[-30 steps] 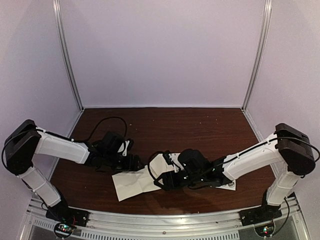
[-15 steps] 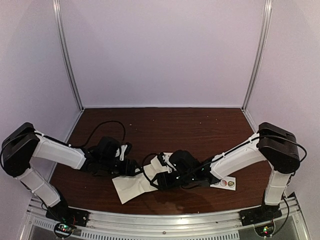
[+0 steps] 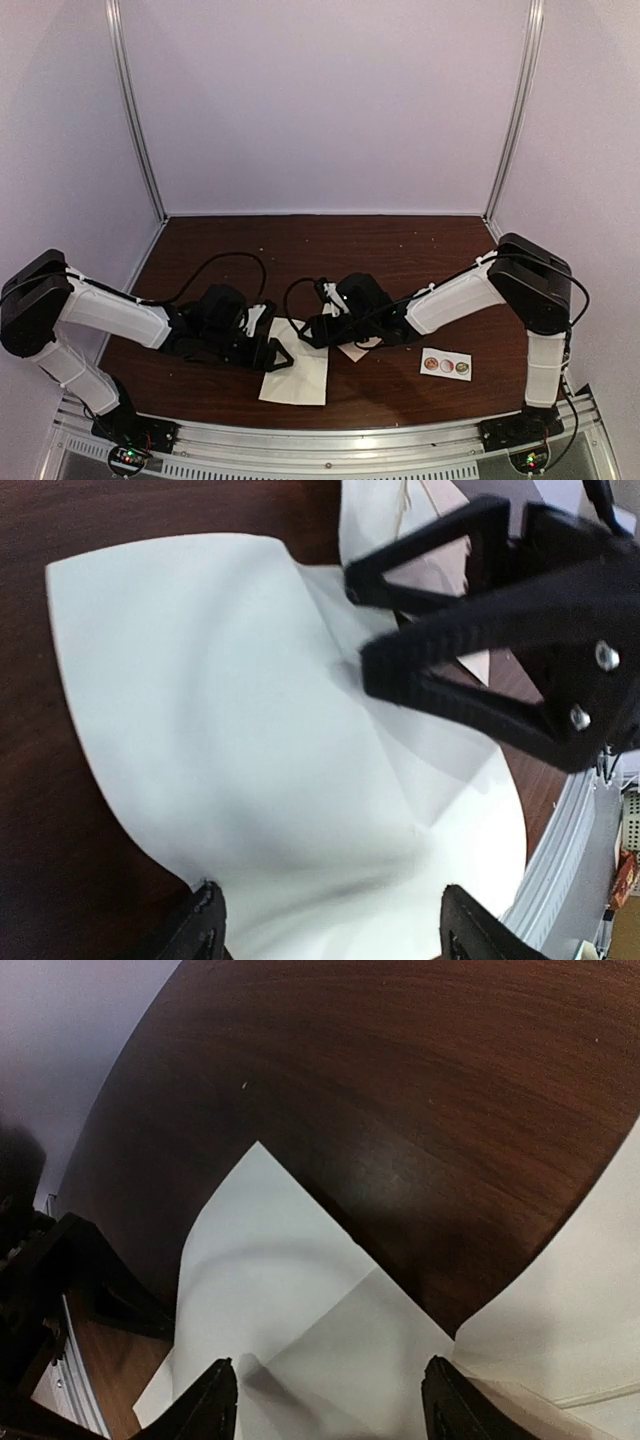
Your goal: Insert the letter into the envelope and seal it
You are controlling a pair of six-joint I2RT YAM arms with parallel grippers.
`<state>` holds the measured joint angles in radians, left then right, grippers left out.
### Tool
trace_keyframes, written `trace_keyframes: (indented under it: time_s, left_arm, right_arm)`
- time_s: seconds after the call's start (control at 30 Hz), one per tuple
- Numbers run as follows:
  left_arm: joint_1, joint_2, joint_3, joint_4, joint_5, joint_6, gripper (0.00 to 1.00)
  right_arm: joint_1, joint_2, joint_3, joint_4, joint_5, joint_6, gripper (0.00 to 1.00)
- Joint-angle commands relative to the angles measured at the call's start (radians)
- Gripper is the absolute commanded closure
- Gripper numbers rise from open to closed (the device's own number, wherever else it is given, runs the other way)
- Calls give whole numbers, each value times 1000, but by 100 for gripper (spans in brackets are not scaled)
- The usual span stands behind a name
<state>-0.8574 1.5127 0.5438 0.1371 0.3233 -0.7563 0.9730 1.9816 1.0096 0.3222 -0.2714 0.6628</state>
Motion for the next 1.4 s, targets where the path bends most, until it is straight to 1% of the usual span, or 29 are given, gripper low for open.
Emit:
trace_keyframes:
  time_s: [0.0,0.17,0.33,0.47,0.57,0.63,0.7,0.8,0.9,1.03,1.2,1.37]
  left_arm:
    - [-44,14,-4,-43,26,-17,25]
    - [-55,-66,9,-47,-20,-54,25]
    - [-54,-178,24,-102,-105,-104,22]
    - [-43,-188,14,-108,-136,-149,20]
    - [-32,-161,-2,-67,-128,-177,20]
    - [-27,-146,-15,-41,-115,-193,23]
    - [-23,-146,-35,-13,-103,-209,25]
    - [-22,-154,-54,0,-107,-221,25]
    - [-15,-155,-62,-3,-123,-218,25]
    - [-2,-136,-75,29,-120,-220,26]
    - [7,-115,-84,57,-128,-223,30]
    - [18,-89,-118,128,-103,-249,39]
  right_arm:
    - [-40,57,72,-167,-10,-119,34]
    - [-62,-11,120,-217,-67,-170,30]
    - [-71,-157,70,-242,-91,-144,25]
    - [-71,-283,-49,-207,-77,-23,24]
    - [-68,-352,-169,-119,-82,114,25]
    - [-62,-379,-250,-46,-84,202,25]
    - [-50,-385,-309,21,-86,257,26]
    - [-34,-371,-355,87,-88,306,26]
    - [-26,-344,-377,152,-106,337,27]
    - [-19,-299,-365,188,-125,352,29]
    - [-9,-249,-348,206,-117,365,31]
    - [-2,-210,-344,244,-125,385,35]
